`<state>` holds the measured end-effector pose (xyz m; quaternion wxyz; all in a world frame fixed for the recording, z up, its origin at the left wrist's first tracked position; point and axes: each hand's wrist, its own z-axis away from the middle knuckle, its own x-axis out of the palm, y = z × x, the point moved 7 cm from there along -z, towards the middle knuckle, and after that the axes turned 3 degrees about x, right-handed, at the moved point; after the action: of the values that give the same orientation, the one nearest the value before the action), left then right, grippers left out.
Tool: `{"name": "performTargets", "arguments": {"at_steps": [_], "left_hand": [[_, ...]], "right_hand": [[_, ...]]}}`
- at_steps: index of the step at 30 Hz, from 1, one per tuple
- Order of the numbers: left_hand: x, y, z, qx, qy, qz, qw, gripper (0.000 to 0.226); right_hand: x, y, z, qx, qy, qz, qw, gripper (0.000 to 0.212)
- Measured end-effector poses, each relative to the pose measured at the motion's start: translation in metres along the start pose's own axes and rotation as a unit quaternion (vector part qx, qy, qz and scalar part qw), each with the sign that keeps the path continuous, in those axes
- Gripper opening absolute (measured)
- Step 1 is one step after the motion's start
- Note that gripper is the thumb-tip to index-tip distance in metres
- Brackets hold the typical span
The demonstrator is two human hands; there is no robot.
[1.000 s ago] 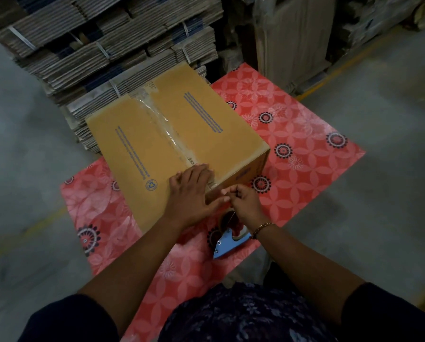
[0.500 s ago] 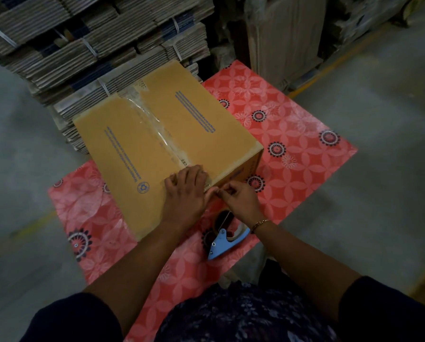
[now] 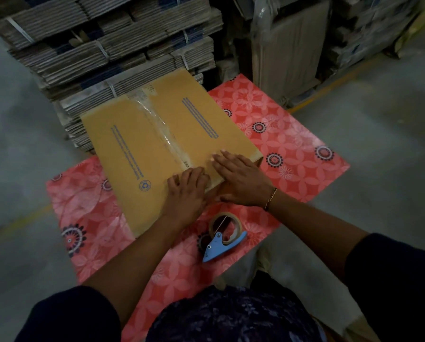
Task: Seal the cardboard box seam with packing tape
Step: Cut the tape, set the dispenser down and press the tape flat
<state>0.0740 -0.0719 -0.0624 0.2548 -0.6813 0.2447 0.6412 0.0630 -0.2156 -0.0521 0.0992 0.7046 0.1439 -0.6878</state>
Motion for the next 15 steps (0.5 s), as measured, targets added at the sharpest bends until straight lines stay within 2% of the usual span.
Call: {"name": "performTargets", "arguments": {"at_steps": [3,7,10,15], "left_hand": [[-0.001,-0.009,0.008,0.010,-0.014,0.035,0.999,0.076],[-0.004,-0.012,0.016,-0.001,0.016,0.044,0.999,0.071],[0.001,-0.013,0.013,-0.023,-0.003,0.033,0.999,0.078],[0.011,-0.012,0.009,-0.014,-0.045,0.013,0.999,0.079]], "right_hand": [[0.004,-0.002,-0.009,-0.023,-0.028,0.014,0.999,0.101],[0.010,-0.009,-0.017,-0.046,-0.018,0.018,0.999,0.091],[0.017,-0.008,-0.018,-0.049,-0.007,0.031,0.998,0.087],[0.021,-0.006,-0.020,-0.074,-0.005,0.061,0.995,0.086]]}}
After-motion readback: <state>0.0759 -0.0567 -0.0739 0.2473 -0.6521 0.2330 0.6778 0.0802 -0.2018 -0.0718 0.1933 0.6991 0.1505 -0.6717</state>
